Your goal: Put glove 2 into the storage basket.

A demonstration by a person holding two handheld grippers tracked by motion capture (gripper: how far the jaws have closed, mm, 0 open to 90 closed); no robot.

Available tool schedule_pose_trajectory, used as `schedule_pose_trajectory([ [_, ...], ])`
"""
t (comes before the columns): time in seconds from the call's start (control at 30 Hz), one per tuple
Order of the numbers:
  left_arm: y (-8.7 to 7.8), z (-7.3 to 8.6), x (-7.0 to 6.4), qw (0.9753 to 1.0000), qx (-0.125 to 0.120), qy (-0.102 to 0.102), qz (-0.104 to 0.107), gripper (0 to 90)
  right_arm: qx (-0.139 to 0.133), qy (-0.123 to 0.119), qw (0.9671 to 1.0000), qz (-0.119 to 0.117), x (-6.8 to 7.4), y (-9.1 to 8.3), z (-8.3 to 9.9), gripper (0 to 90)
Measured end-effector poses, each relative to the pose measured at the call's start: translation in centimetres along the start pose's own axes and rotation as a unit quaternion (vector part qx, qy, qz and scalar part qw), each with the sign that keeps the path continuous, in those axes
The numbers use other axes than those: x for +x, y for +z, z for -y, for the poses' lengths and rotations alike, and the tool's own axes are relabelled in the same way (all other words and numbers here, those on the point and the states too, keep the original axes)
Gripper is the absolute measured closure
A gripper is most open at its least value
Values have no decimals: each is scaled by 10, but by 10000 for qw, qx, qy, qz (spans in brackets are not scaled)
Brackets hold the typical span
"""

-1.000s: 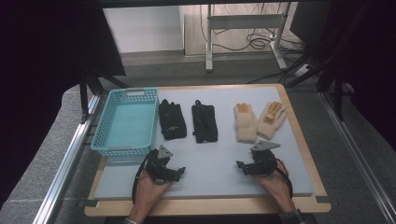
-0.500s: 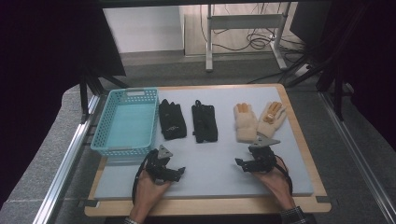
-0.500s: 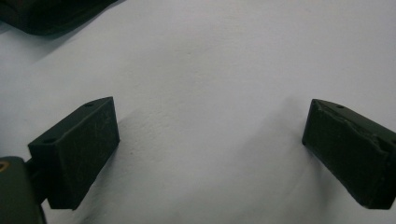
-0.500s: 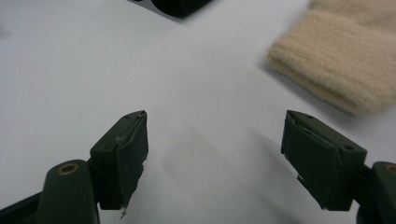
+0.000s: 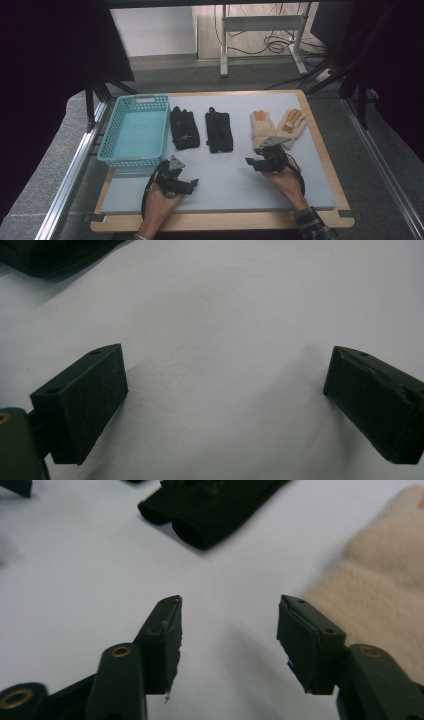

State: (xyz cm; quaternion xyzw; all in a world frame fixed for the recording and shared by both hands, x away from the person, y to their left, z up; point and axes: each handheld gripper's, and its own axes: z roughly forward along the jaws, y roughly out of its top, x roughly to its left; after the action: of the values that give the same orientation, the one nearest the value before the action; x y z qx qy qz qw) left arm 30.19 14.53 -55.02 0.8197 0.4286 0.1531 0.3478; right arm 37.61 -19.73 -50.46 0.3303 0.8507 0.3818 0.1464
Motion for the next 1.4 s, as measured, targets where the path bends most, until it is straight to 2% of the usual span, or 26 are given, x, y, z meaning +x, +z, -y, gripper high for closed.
schedule_pose_trajectory([
  [0.23,0,0,0,10000,1,3,1,41,8,-43,9999,-151,-5,16,-18,557],
  [0.5,0,0,0,10000,0,1,1,41,-5,-108,9999,-120,-5,35,-43,634],
  [0.67,0,0,0,10000,0,3,1,41,10,-218,9997,-89,-6,49,-59,642],
  [0.83,0,0,0,10000,10,13,0,41,32,-221,9997,-77,-8,65,-71,566],
  [0.87,0,0,0,10000,3,4,5,41,71,-246,9997,-28,-9,74,-77,515],
  [1.07,0,0,0,10000,4,9,4,41,104,-240,9997,37,-13,99,-90,373],
  [1.4,0,0,0,10000,-2,-1,9,41,277,-259,9991,211,-19,140,-106,290],
])
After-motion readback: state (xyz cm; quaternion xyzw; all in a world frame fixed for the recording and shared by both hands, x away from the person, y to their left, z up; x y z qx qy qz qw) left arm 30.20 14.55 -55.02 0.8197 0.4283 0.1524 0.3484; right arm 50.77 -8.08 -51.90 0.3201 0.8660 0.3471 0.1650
